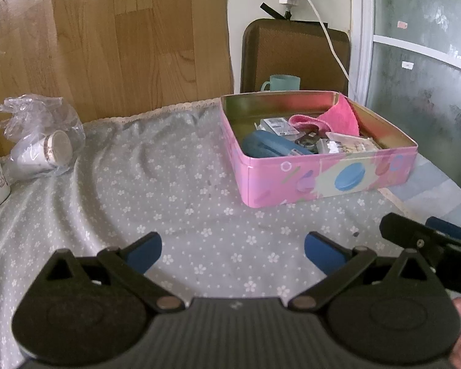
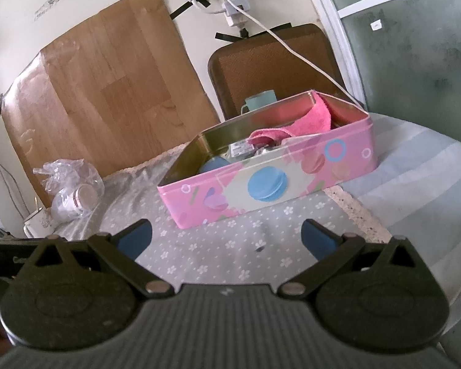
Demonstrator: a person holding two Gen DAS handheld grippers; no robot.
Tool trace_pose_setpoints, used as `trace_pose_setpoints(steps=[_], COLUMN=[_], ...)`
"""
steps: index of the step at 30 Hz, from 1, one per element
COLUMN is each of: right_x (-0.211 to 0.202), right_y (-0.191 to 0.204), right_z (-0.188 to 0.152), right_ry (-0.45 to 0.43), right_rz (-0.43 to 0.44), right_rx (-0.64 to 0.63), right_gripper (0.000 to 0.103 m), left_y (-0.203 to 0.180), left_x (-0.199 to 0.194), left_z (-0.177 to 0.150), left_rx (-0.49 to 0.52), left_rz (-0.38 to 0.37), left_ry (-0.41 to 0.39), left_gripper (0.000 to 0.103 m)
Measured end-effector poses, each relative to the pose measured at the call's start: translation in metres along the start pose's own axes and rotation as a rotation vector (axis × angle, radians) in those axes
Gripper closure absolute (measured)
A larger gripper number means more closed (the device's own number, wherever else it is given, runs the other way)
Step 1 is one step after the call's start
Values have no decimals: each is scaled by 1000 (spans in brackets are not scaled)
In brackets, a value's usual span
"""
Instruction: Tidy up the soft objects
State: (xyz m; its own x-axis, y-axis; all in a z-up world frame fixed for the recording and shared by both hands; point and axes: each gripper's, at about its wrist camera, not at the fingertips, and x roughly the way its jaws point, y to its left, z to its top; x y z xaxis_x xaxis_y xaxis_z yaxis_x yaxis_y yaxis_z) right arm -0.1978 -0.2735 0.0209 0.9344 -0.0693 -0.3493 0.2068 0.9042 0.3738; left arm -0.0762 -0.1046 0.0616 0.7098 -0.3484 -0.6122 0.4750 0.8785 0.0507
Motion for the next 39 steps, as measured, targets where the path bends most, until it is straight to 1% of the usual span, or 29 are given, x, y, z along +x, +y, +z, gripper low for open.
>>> trace_pose_setpoints(steps=[29, 33, 37, 39], right_x=[0, 0, 0, 0], right_y=[-3, -3, -2, -2], right_z=[-2, -2, -2, -3], right_ry=[8, 8, 7, 6], right_rz=[5, 4, 2, 1], right_rx=[8, 7, 7, 7], right_gripper=[0, 0, 0, 0], left_y=[-8, -9, -11, -12], left_x=[10, 10, 7, 8], left_z=[-6, -6, -7, -6], left_rx=[36, 38, 51, 53], left_rz=[4, 5, 5, -1], left_ry=[46, 48, 25, 28], left_gripper=[0, 0, 0, 0])
